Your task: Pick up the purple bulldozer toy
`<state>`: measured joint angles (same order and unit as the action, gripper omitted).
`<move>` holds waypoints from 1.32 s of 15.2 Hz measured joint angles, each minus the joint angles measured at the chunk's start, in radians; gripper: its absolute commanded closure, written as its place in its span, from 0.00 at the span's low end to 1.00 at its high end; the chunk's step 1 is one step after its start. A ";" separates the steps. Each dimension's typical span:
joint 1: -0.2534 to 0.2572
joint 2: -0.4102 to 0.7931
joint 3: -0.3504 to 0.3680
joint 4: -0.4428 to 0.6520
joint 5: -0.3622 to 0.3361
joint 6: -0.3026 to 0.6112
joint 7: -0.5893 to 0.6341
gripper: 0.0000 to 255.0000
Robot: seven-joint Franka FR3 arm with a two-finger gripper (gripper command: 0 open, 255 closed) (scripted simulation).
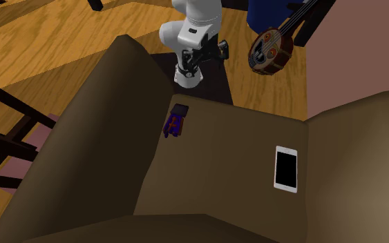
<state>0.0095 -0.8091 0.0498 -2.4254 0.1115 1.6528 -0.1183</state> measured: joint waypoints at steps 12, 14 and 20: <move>-0.129 0.291 -0.049 0.009 -0.051 0.202 0.107 0.00; -0.153 0.357 -0.061 0.026 -0.061 0.236 0.130 0.00; -0.214 0.521 -0.100 0.060 -0.083 0.325 0.188 0.00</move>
<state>-0.2041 -0.2880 -0.0499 -2.3649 0.0281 1.9777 0.0695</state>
